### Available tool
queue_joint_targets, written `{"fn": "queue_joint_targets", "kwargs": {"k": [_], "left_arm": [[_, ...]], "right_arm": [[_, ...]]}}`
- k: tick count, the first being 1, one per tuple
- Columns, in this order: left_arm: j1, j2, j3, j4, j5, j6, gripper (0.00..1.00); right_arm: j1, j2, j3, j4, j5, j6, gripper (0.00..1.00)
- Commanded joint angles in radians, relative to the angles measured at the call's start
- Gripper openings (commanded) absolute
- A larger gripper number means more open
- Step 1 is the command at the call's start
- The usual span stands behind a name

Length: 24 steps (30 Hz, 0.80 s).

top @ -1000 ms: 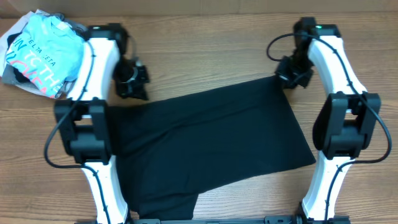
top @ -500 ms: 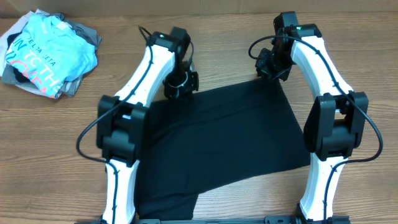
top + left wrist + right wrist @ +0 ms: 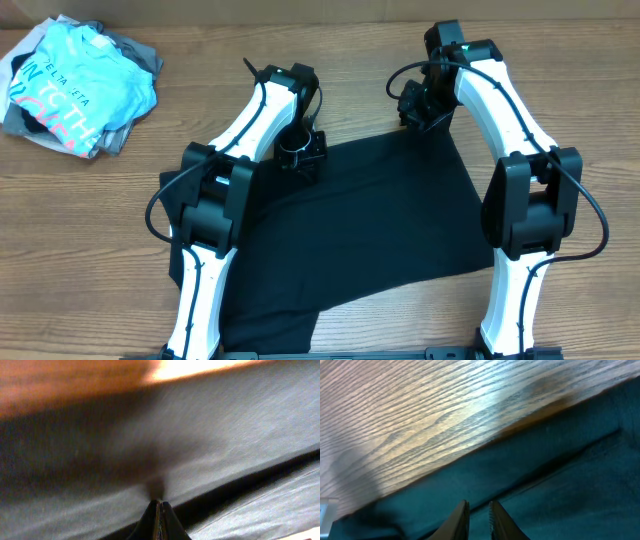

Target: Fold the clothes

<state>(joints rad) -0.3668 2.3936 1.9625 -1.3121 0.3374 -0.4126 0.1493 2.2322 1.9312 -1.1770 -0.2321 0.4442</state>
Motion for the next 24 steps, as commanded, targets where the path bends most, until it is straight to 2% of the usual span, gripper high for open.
{"fn": "queue_joint_targets", "kwargs": {"k": [1, 6, 9, 11, 14, 21, 23, 24], "left_arm": [[-0.018, 0.023, 0.001, -0.039, 0.005, -0.001, 0.04], [-0.039, 0.023, 0.001, -0.1, 0.019, 0.043, 0.04], [-0.052, 0.023, 0.001, -0.125, 0.021, 0.059, 0.04], [-0.066, 0.023, 0.001, -0.143, 0.04, 0.077, 0.04], [-0.086, 0.023, 0.001, -0.161, 0.056, 0.097, 0.04], [-0.112, 0.023, 0.001, -0.185, 0.052, 0.122, 0.04], [-0.113, 0.023, 0.001, -0.188, 0.053, 0.122, 0.04], [-0.113, 0.023, 0.001, -0.187, 0.052, 0.122, 0.04]], "right_arm": [[0.0, 0.009, -0.05, 0.022, -0.005, 0.0, 0.18], [0.0, 0.009, -0.13, 0.063, -0.005, 0.001, 0.17], [0.0, 0.009, -0.146, 0.061, -0.005, 0.0, 0.06], [0.0, 0.008, -0.145, 0.057, -0.006, 0.005, 0.05], [0.0, 0.008, -0.144, 0.053, -0.014, 0.004, 0.08], [0.0, 0.006, -0.132, 0.031, -0.014, 0.004, 0.08], [0.0, 0.006, -0.116, 0.016, -0.024, 0.004, 0.13], [0.0, 0.006, -0.108, 0.013, -0.039, 0.004, 0.19]]}}
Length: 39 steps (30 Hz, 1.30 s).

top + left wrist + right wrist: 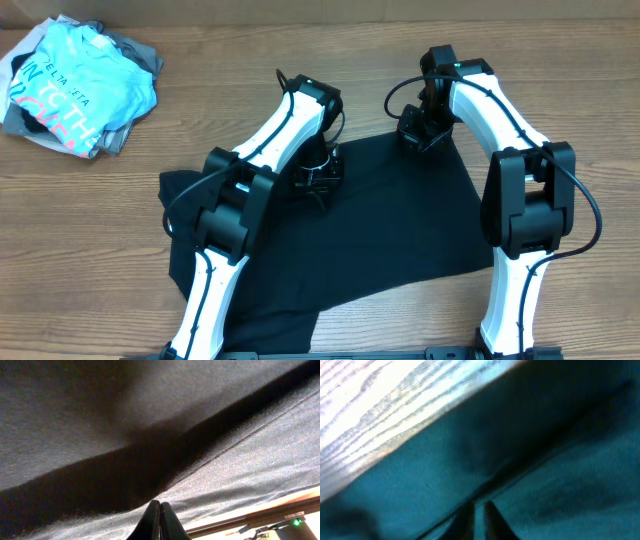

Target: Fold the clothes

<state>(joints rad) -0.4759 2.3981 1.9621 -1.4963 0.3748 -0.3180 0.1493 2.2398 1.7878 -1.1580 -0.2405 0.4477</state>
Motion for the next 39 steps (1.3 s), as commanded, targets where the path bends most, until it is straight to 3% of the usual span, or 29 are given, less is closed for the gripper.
{"fn": "queue_joint_targets", "kwargs": {"k": [1, 9, 12, 16, 18, 39], "left_arm": [[-0.003, 0.019, 0.002, -0.002, 0.014, 0.027, 0.04], [0.007, 0.018, 0.016, 0.034, 0.011, 0.027, 0.04], [0.025, 0.018, 0.061, 0.048, 0.011, 0.026, 0.04], [0.044, 0.018, 0.106, 0.09, 0.011, 0.025, 0.04], [0.047, 0.018, 0.106, 0.119, 0.01, 0.004, 0.04], [0.028, 0.018, -0.017, 0.239, -0.034, -0.057, 0.04]], "right_arm": [[0.0, -0.001, 0.037, -0.006, -0.043, 0.0, 0.23], [0.038, -0.001, 0.032, 0.036, -0.072, -0.003, 0.26], [0.059, -0.001, 0.032, 0.064, -0.068, 0.002, 0.22], [0.082, 0.001, 0.031, 0.077, -0.059, 0.003, 0.07], [0.094, 0.001, 0.029, 0.077, -0.03, 0.028, 0.04], [0.131, 0.044, -0.044, 0.117, 0.052, 0.07, 0.04]]}}
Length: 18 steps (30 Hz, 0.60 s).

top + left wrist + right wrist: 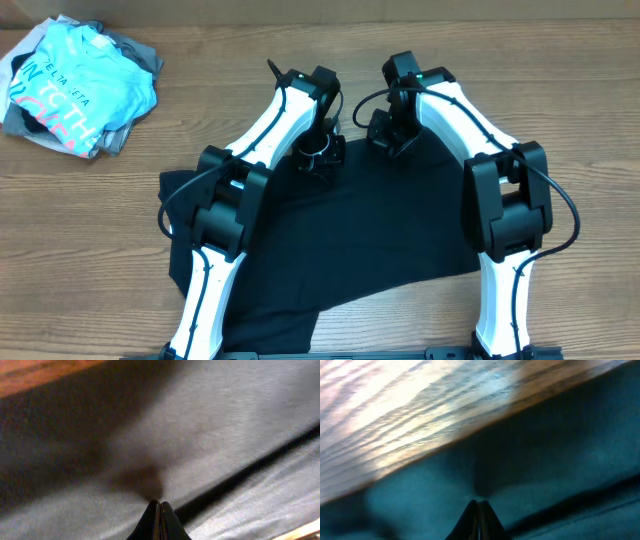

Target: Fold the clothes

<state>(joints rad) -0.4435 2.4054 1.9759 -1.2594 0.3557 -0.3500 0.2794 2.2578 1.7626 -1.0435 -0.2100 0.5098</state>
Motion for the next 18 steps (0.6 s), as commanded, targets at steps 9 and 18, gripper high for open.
{"fn": "queue_joint_targets", "kwargs": {"k": [9, 18], "left_arm": [[-0.006, 0.011, -0.045, -0.035, -0.015, -0.024, 0.04], [-0.007, 0.011, -0.045, -0.083, -0.016, -0.001, 0.04]], "right_arm": [[0.0, 0.028, -0.029, -0.053, 0.135, 0.018, 0.04], [-0.009, 0.028, -0.028, -0.161, 0.225, 0.018, 0.04]]}}
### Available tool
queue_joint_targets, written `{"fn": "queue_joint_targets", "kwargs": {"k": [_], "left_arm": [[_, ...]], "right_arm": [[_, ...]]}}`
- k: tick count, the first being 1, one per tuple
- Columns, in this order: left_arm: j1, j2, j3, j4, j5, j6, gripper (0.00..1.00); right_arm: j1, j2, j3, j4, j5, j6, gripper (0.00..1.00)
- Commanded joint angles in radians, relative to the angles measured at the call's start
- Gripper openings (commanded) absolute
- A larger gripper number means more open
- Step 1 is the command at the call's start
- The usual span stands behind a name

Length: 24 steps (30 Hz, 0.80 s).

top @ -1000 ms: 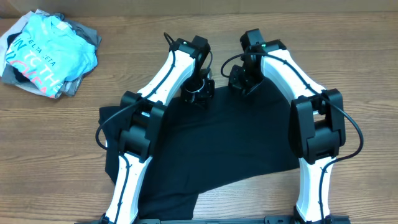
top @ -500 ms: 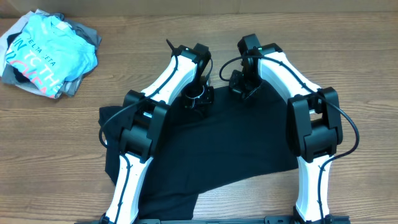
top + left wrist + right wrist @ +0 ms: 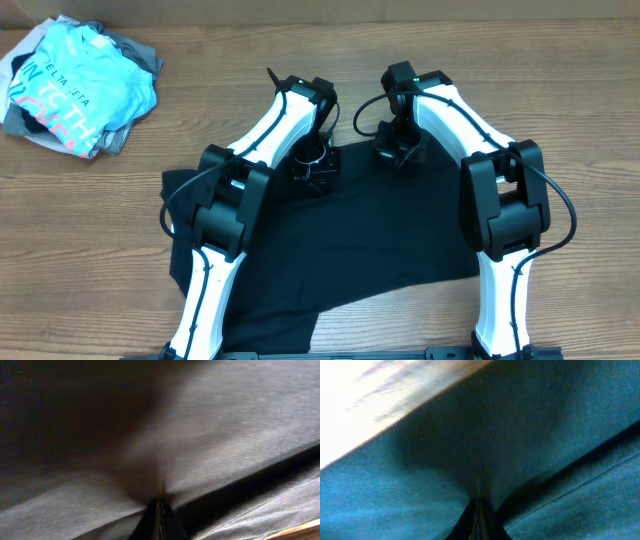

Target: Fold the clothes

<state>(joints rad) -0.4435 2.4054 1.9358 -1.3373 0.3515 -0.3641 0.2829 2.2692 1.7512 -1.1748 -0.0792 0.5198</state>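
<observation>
A black garment (image 3: 340, 240) lies spread on the wooden table. Both grippers are at its far edge, close together. My left gripper (image 3: 313, 165) is shut on the cloth; in the left wrist view its jaws (image 3: 159, 504) pinch a raised tent of black fabric (image 3: 225, 435). My right gripper (image 3: 394, 150) is shut on the cloth as well; the right wrist view shows its closed tips (image 3: 479, 506) with fabric (image 3: 545, 425) gathered into them, and a strip of bright table at the upper left. The pinched edge itself is hidden under the fingers.
A pile of other clothes (image 3: 78, 85), turquoise on top of grey, sits at the far left corner. Bare wood table (image 3: 560, 100) surrounds the garment. Both arms reach over the garment's left and right sides from the near edge.
Both grippers, still shut on the cloth, have moved a little toward the near side. The left wrist view no longer shows wood, only fabric.
First my left gripper was shut on the far-left edge and my right stood open at the far-right corner. Then the right gripper was closing on the cloth. Later both were shut and near each other at the far middle, the right corner drawn inward, and now slightly nearer.
</observation>
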Motion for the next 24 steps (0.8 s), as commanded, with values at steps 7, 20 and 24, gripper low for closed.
{"fn": "queue_joint_targets", "kwargs": {"k": [7, 20, 24], "left_arm": [[-0.006, 0.011, -0.005, -0.007, -0.054, 0.012, 0.04], [0.005, 0.011, -0.053, 0.053, -0.074, 0.009, 0.05], [0.021, 0.011, -0.101, 0.039, -0.077, 0.013, 0.04]], "right_arm": [[-0.063, 0.016, 0.008, -0.125, 0.131, 0.008, 0.04], [-0.131, 0.016, 0.047, -0.282, 0.147, -0.03, 0.04], [-0.134, 0.016, 0.047, -0.305, 0.148, -0.029, 0.04]]}}
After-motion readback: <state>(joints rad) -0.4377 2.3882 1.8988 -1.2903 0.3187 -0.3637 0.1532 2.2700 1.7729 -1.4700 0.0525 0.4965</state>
